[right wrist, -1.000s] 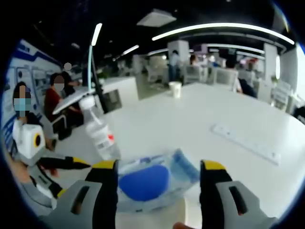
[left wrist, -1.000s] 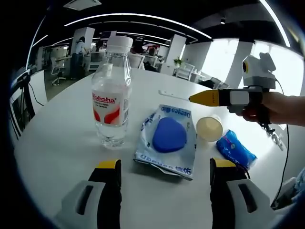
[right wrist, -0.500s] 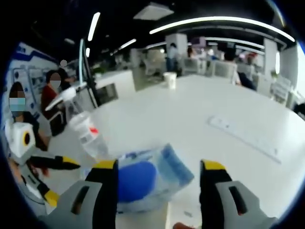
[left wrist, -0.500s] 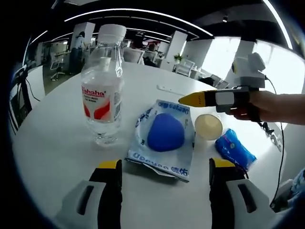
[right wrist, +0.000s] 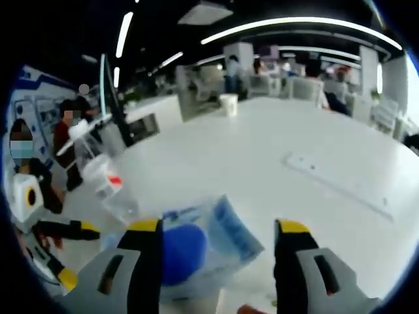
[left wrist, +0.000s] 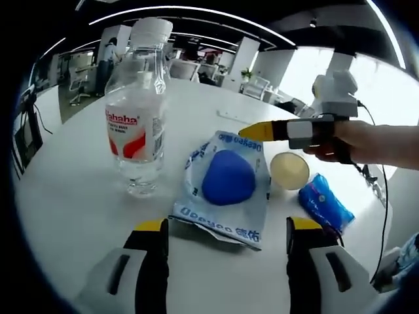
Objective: Arrange the tabletop items into an orderly group along one side of the table until the central work area is clear of visible clutter.
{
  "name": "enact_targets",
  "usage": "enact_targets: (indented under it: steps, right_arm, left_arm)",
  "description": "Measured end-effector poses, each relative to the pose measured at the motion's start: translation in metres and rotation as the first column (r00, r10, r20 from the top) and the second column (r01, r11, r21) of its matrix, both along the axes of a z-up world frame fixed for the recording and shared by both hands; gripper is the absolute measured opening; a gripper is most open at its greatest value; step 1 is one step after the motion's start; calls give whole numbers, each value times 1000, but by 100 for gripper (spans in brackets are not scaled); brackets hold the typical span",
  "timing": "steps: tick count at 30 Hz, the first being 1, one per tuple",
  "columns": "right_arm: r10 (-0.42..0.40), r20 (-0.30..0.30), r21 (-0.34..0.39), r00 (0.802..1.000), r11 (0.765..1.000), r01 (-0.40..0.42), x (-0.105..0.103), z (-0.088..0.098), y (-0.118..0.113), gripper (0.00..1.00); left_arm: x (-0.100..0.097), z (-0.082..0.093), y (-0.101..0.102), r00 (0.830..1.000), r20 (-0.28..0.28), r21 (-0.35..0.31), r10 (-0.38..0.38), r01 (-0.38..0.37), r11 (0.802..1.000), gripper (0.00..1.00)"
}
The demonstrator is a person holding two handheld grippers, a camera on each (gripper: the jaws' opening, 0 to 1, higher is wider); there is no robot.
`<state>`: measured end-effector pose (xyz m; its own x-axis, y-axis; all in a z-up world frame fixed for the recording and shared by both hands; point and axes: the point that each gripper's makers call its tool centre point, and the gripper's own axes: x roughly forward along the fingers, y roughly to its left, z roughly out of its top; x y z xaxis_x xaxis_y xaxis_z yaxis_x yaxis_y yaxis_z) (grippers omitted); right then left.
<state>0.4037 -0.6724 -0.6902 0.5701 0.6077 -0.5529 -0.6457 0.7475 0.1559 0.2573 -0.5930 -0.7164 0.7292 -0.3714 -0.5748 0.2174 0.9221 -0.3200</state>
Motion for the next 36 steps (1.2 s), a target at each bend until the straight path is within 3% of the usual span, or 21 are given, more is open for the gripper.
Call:
enact_targets:
  steps: [15,21,27,32,34,36]
  right_arm:
    - [-4,-54,-8,999,1000,4,5,-17,0,56]
    - [-6,-56,-49,998,999,4,6,-23,-5,38]
    - [1,-56,-103,998,995,-7,7,-28,-15,11]
    - [14,-89,-80,996,997,-22,3,-30,-13,1]
    - [23,-95,-92,995,995,-31,1,-31,-11,0]
    - [20,-101,-92,995,995,-29,1,-31,-12,0]
  left_arm:
    - [6,-10,1,998,-49,-20,30,-31,999,65]
    - [9,-13,-1,998,-56,19,-1,2,1000,55]
    - [10,-14,3,998,-62,45,1,2,999,44]
    - [11,-16,9,998,-69,65,-1,6,998,32]
    - [10,-17,8,996,-84,64,-15,20,998,23]
    - [11,-17,9,997,-79,79,-11,18,997,21]
